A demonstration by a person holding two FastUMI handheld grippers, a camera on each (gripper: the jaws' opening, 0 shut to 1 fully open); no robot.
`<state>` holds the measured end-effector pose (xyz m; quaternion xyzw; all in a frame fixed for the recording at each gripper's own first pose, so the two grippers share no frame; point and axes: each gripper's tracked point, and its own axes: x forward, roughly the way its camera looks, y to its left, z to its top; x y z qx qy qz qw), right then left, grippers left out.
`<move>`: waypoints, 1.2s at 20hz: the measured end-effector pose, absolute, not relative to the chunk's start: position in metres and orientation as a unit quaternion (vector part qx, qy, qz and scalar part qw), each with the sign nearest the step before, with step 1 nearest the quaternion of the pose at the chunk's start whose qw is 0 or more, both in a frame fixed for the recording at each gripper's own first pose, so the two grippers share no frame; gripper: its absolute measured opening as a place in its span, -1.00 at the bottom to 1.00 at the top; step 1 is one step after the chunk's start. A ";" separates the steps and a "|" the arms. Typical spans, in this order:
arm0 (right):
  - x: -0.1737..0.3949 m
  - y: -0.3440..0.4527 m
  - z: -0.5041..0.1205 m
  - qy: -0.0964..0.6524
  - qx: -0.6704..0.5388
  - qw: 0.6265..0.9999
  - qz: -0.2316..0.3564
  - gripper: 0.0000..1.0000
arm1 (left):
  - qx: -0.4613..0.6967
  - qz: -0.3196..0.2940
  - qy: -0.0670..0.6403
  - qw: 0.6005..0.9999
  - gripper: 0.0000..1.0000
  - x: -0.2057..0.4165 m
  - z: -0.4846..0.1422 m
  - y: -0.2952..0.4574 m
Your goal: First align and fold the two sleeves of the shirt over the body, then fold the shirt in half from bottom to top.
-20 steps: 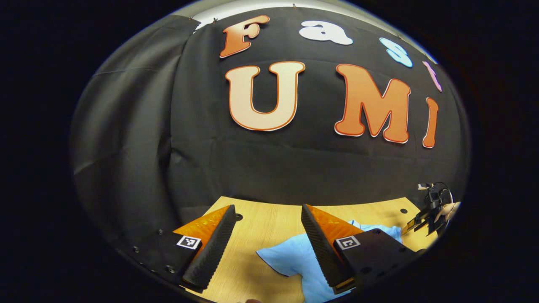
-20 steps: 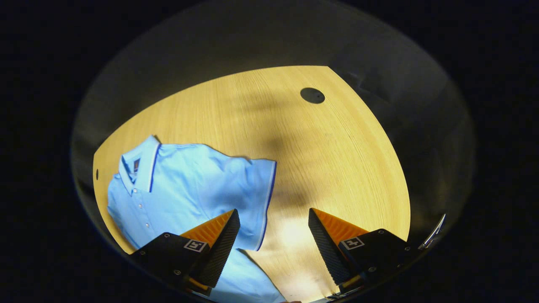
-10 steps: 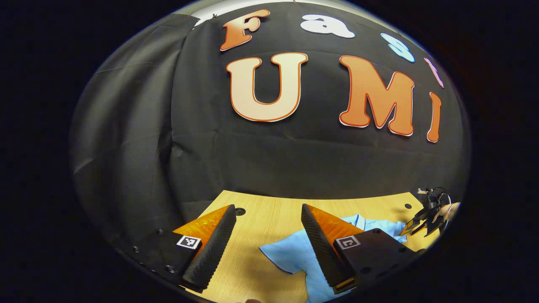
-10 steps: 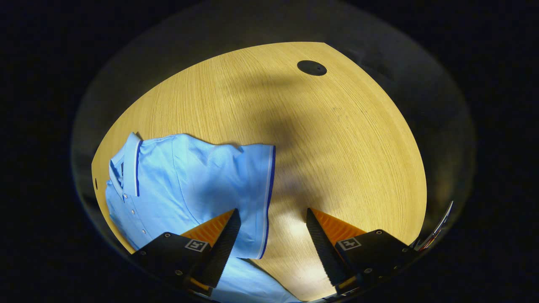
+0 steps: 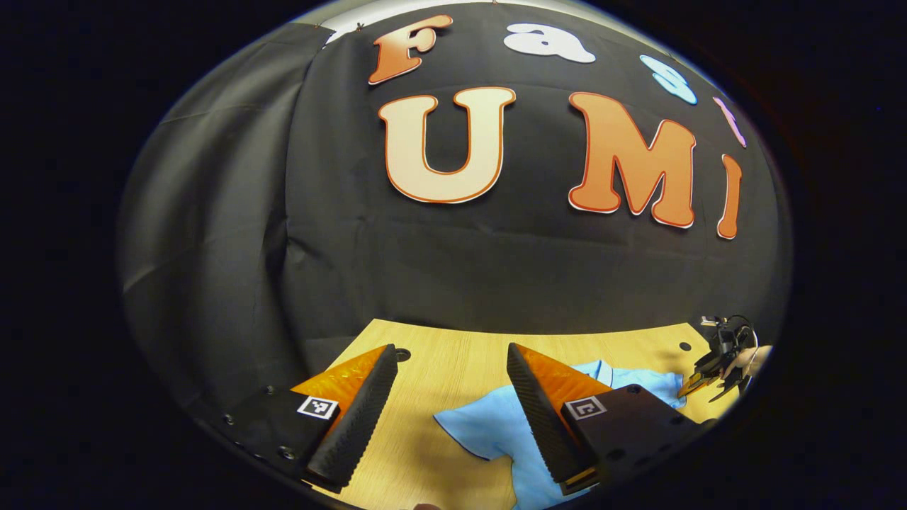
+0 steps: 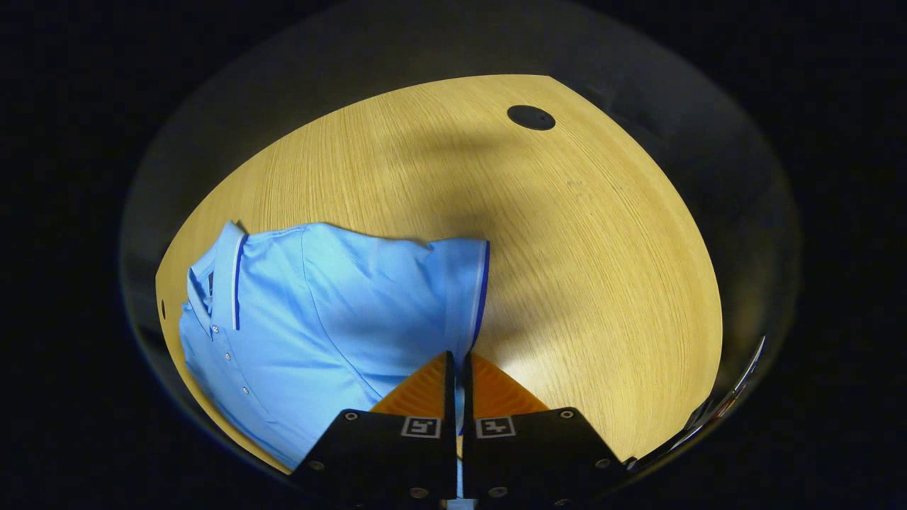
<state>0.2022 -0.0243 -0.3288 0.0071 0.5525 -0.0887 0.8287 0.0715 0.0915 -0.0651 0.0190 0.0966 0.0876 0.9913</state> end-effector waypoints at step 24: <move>0.178 0.145 -0.248 0.467 -0.052 0.878 0.095 -0.96 | 0.020 0.108 0.089 0.990 1.00 0.034 -0.063 0.151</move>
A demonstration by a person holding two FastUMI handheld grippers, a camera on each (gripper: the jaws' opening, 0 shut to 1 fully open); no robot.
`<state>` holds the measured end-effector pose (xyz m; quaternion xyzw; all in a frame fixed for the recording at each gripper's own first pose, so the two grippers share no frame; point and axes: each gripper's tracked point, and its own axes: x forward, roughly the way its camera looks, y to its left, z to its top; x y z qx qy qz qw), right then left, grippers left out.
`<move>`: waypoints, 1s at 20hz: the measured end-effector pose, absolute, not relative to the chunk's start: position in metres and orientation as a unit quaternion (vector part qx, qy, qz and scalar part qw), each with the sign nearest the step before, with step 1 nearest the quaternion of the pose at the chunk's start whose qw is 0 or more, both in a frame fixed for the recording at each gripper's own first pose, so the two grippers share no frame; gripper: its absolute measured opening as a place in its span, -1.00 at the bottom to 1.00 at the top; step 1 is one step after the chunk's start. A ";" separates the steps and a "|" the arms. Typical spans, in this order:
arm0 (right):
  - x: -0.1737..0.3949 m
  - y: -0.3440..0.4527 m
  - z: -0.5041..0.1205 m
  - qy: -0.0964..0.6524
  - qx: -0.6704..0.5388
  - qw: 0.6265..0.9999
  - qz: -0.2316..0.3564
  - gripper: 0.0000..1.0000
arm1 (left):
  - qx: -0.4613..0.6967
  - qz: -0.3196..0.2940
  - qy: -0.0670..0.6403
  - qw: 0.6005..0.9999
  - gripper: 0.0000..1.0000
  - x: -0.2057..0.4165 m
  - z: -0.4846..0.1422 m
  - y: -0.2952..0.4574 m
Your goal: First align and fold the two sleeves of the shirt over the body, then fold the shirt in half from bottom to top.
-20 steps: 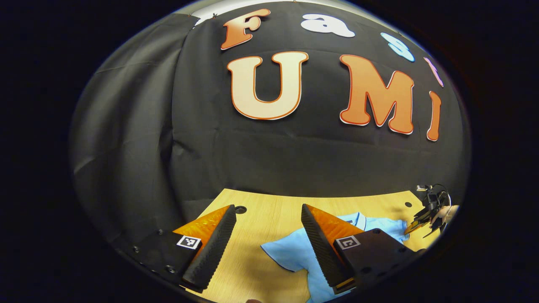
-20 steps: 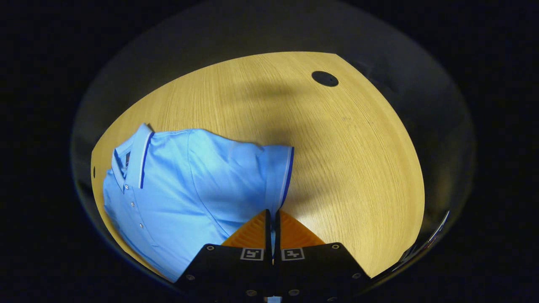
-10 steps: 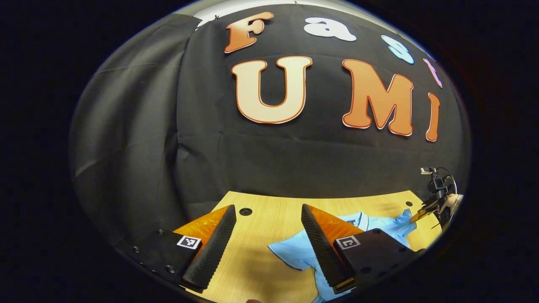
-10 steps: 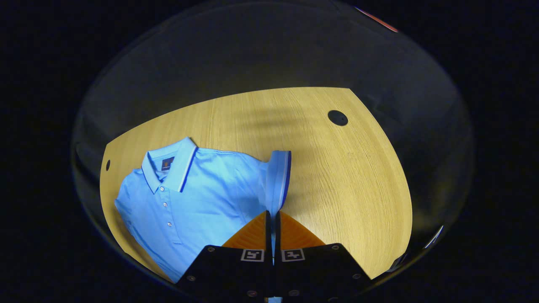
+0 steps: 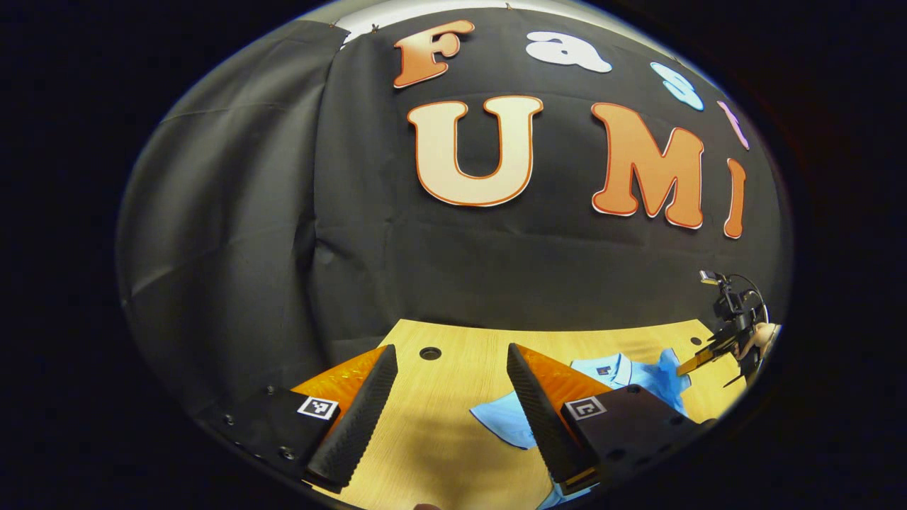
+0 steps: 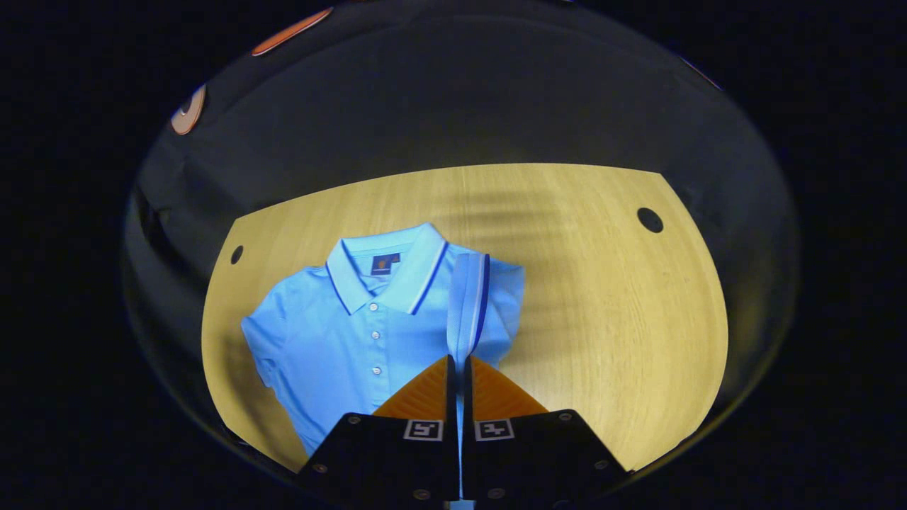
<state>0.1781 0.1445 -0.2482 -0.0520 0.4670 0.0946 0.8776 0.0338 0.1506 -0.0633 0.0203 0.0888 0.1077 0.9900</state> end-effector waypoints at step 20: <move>0.152 0.183 -0.205 0.441 0.060 0.883 0.147 0.97 | 0.008 0.099 0.217 0.971 1.00 0.103 -0.123 0.129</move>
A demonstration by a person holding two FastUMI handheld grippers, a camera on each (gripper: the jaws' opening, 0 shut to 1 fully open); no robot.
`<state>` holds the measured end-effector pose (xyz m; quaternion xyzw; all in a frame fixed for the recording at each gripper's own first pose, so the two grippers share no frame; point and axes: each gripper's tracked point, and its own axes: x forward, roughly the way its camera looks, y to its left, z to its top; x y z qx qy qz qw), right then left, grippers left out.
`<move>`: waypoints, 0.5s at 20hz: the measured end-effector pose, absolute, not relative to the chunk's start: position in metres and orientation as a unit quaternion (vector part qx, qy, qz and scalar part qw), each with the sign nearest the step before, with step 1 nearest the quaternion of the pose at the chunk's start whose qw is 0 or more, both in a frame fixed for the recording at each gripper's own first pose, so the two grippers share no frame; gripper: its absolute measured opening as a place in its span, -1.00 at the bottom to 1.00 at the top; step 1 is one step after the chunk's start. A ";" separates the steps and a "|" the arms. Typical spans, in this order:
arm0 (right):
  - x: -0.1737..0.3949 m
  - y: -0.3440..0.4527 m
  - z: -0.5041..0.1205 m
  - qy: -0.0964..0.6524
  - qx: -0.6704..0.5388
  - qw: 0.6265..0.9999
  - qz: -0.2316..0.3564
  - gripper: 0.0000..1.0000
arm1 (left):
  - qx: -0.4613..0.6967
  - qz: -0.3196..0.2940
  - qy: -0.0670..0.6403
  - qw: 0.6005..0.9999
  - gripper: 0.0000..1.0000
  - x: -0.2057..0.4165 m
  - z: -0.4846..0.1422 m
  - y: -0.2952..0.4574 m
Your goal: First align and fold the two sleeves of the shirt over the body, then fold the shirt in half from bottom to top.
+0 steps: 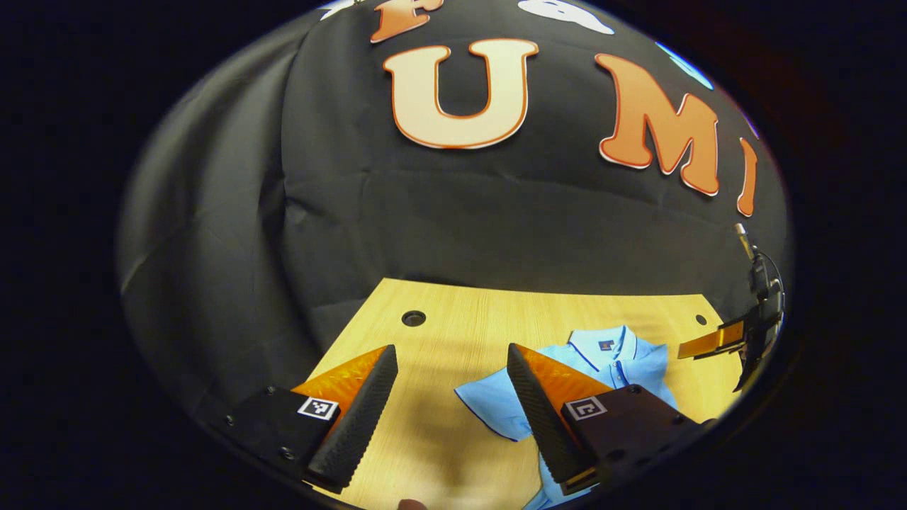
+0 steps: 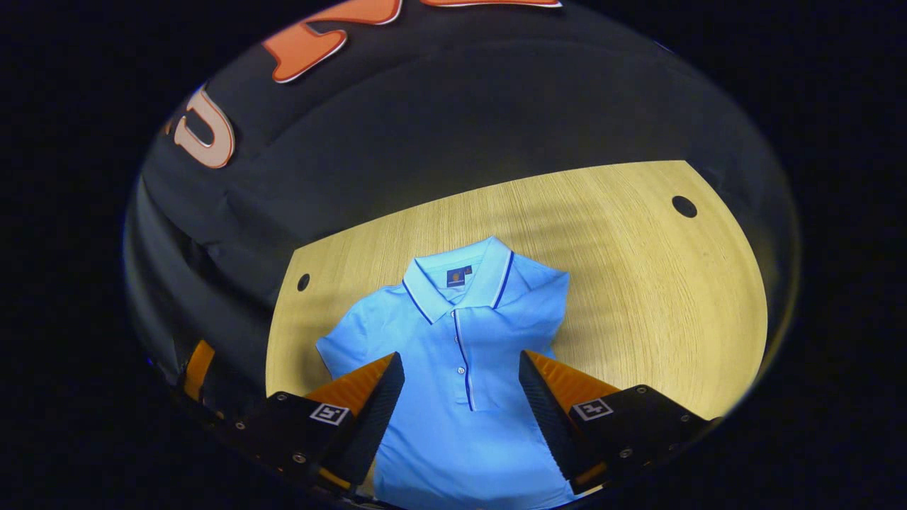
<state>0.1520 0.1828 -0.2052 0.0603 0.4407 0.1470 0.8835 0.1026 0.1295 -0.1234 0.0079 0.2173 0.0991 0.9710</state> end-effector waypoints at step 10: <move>0.131 0.143 -0.202 0.459 0.097 0.871 0.145 0.97 | -0.106 0.090 0.444 0.885 1.00 0.150 -0.242 0.117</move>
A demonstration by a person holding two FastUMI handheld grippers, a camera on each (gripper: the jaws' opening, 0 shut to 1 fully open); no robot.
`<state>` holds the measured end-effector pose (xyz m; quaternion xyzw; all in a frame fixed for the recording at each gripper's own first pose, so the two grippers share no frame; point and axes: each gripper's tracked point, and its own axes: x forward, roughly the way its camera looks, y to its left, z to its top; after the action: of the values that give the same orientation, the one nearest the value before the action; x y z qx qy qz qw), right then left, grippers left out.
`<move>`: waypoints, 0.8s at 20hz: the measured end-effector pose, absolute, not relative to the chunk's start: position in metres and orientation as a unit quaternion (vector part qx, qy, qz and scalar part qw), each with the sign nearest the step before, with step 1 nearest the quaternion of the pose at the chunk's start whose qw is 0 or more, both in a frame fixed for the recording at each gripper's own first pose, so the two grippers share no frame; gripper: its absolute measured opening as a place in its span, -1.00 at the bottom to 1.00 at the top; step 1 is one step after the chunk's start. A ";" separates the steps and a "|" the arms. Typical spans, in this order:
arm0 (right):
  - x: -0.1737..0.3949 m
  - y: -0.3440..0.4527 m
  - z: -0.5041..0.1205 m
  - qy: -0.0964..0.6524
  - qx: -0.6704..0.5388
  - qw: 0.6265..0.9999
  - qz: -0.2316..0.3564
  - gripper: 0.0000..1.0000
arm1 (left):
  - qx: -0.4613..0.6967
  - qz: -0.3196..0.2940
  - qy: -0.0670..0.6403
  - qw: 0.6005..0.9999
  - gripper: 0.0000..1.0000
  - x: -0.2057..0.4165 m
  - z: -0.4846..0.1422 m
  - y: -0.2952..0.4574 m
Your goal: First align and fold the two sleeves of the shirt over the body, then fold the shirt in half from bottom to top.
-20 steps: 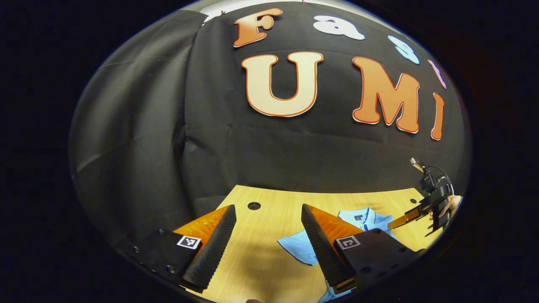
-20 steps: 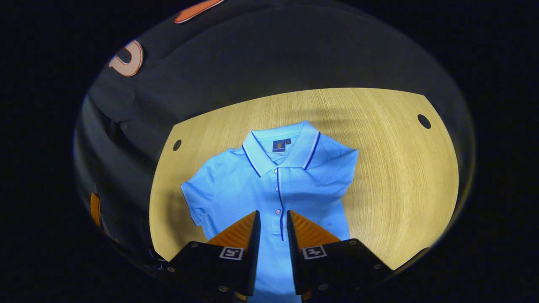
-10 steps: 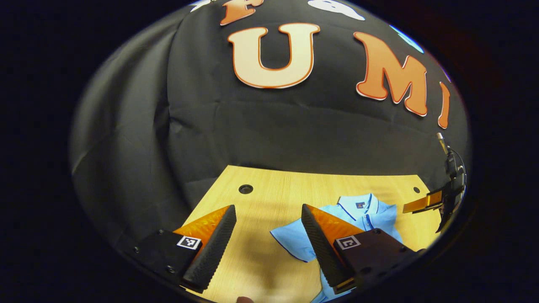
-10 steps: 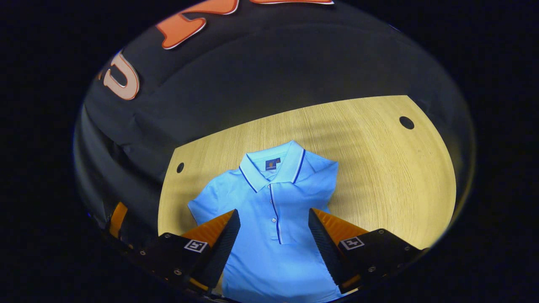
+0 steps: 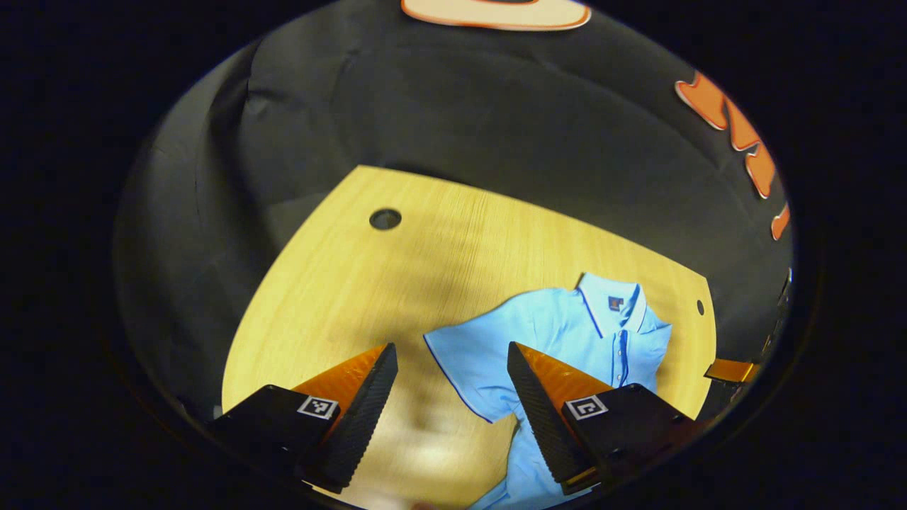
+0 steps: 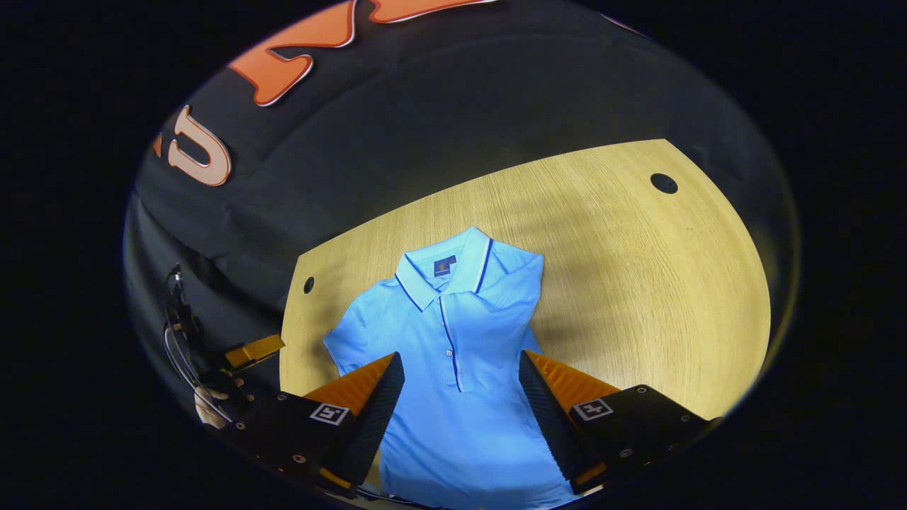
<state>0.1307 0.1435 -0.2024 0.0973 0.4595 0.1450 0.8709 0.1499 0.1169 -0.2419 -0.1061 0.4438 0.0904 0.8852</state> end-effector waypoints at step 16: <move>0.120 0.085 -0.231 0.495 0.144 0.851 0.102 0.97 | -0.153 0.135 0.576 0.792 1.00 0.152 -0.344 0.107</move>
<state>0.1199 0.0852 -0.2314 0.1439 0.4951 0.1020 0.8508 0.1519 0.1073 -0.3436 -0.1531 0.5757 0.1349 0.7918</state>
